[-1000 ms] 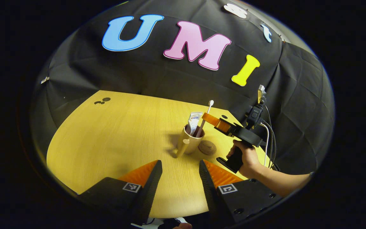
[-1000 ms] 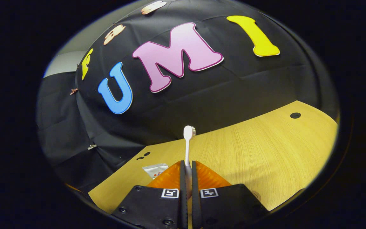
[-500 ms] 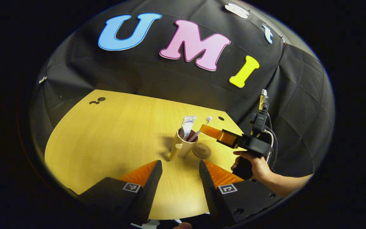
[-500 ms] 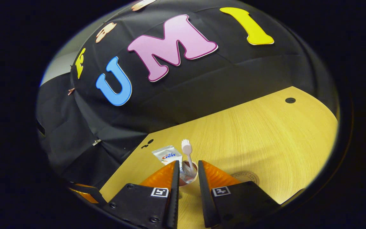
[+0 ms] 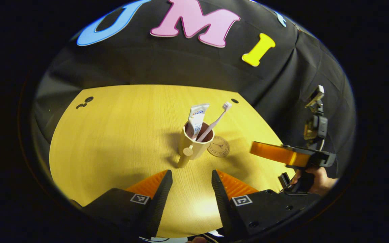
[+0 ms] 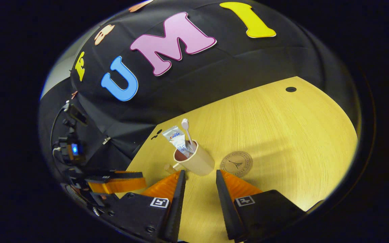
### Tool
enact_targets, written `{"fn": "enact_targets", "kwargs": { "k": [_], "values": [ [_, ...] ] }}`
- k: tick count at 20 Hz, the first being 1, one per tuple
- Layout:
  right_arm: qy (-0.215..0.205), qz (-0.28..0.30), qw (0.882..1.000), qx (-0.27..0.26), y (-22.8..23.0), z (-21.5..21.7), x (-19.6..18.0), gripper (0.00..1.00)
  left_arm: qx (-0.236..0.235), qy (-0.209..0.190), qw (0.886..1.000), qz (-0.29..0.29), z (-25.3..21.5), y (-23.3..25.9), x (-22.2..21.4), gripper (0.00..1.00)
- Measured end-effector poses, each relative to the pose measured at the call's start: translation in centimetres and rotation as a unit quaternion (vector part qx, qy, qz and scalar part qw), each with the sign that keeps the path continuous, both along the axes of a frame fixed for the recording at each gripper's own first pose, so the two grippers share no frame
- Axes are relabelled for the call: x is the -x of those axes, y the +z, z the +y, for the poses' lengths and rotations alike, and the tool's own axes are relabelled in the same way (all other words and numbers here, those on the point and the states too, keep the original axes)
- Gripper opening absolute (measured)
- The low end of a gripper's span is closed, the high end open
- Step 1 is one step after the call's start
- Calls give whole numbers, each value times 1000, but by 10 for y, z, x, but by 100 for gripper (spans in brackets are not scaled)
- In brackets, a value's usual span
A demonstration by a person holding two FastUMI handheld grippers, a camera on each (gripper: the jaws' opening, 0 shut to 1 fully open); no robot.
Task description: Put the toothbrush and toothpaste on the desktop into the cup, then pick up the cup and place it on the coaster on the desktop.
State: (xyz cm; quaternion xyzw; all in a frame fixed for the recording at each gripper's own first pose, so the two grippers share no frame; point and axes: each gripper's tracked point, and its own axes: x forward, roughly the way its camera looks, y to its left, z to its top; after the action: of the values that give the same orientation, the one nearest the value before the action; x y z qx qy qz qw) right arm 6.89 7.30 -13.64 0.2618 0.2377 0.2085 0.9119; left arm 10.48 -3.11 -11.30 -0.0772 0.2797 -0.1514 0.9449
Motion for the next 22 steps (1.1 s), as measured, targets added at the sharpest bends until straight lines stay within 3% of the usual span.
{"fn": "enact_targets", "kwargs": {
  "k": [2, 3, 5, 6, 16, 22],
  "values": [
    [0, 15, 1000, -11, -4, -15, 19, 58, -27, -12, 999, 18, -1, -10, -16, 74],
    [-3, 23, 1000, -17, -7, -23, 29, 42, -44, -19, 999, 21, -2, -13, -24, 74],
    [-12, 36, 999, -22, -13, -40, 46, 46, -74, -32, 996, 27, -4, -19, -42, 74],
    [-18, 40, 999, -22, -15, -50, 53, 63, -84, -38, 995, 36, -6, -24, -50, 74],
    [-114, 75, 990, -47, -37, -138, 92, 63, -171, -79, 974, 127, -17, -70, -100, 74],
    [-145, 92, 983, -62, -50, -157, 105, 63, -185, -89, 966, 155, -23, -79, -107, 70]
  ]
}}
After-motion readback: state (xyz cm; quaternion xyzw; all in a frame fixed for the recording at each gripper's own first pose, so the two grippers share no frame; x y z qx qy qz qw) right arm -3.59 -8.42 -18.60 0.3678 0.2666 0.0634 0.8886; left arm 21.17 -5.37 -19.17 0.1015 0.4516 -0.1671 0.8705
